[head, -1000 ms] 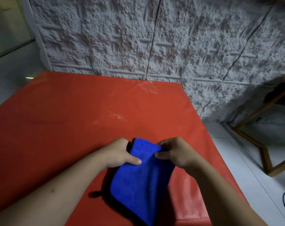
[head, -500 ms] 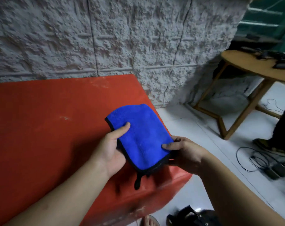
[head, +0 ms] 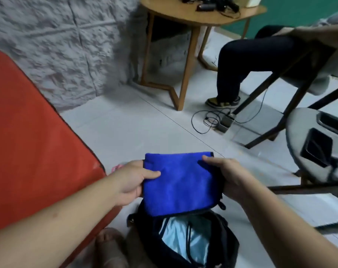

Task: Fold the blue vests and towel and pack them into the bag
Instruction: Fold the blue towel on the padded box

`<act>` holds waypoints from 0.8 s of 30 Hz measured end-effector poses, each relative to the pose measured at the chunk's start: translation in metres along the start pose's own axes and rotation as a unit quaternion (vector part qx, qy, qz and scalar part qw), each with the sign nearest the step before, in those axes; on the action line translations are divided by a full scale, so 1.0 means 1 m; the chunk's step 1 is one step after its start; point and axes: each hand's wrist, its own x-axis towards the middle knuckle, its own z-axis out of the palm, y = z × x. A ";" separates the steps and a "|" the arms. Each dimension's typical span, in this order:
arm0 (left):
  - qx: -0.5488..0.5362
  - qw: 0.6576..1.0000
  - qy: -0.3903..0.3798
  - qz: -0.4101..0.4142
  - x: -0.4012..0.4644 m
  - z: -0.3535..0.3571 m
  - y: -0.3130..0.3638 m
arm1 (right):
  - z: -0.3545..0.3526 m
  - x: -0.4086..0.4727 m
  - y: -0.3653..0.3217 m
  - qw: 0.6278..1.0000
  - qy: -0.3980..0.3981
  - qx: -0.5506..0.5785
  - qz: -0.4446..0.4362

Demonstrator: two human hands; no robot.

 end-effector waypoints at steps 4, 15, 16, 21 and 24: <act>0.061 0.995 -0.029 -0.077 0.039 0.016 -0.050 | -0.044 -0.009 0.089 0.996 0.009 0.009 0.090; 0.137 0.966 -0.011 -0.217 0.111 0.028 -0.186 | -0.062 0.027 0.251 0.971 0.173 -0.003 0.164; 0.152 0.962 -0.016 -0.226 0.115 0.029 -0.194 | -0.061 0.031 0.258 0.971 0.165 -0.002 0.175; 0.218 0.945 -0.009 -0.244 0.143 0.032 -0.210 | -0.058 0.064 0.293 0.969 0.161 -0.033 0.186; 0.185 0.962 0.007 -0.201 0.159 0.033 -0.213 | -0.051 0.062 0.265 0.952 0.237 -0.093 0.171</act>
